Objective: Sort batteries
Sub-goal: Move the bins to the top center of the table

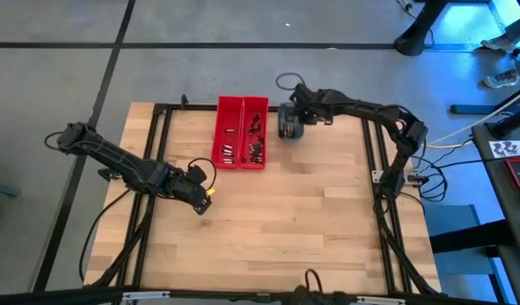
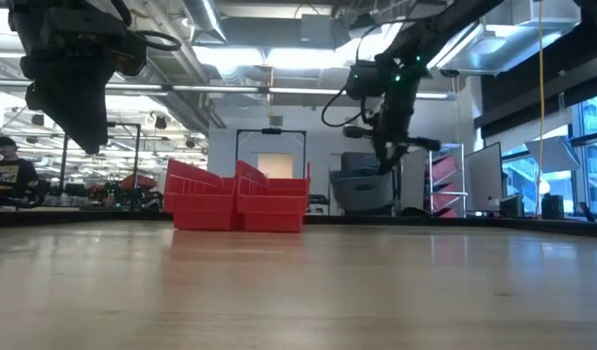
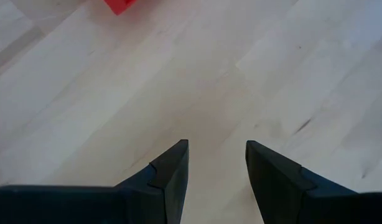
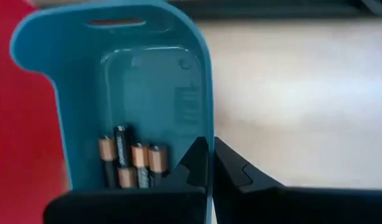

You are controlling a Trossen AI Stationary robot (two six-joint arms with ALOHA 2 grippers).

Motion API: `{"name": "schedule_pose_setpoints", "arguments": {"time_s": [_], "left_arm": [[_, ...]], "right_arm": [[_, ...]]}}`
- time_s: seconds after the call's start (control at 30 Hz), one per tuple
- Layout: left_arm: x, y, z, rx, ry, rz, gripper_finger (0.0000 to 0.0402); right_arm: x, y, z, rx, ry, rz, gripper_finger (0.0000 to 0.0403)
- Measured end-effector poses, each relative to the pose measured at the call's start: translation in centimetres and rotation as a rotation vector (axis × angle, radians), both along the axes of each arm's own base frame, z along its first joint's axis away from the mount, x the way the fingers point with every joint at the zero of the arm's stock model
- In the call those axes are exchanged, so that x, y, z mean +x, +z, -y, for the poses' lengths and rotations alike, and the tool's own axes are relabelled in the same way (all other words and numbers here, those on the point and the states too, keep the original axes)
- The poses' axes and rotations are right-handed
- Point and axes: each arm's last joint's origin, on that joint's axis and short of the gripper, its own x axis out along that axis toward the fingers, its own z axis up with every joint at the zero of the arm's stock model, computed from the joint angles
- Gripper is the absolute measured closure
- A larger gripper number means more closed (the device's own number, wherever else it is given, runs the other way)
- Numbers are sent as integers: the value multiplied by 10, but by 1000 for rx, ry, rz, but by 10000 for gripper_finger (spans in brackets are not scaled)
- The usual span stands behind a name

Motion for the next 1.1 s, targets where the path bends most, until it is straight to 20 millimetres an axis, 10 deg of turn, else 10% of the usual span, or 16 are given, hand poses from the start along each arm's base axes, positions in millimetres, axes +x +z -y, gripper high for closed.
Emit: {"name": "schedule_pose_setpoints", "arguments": {"time_s": [1.1], "left_arm": [[-2, 4, -17, 5, 70, -9, 253]], "right_arm": [[26, -51, 40, 45, -26, 204, 400]]}}
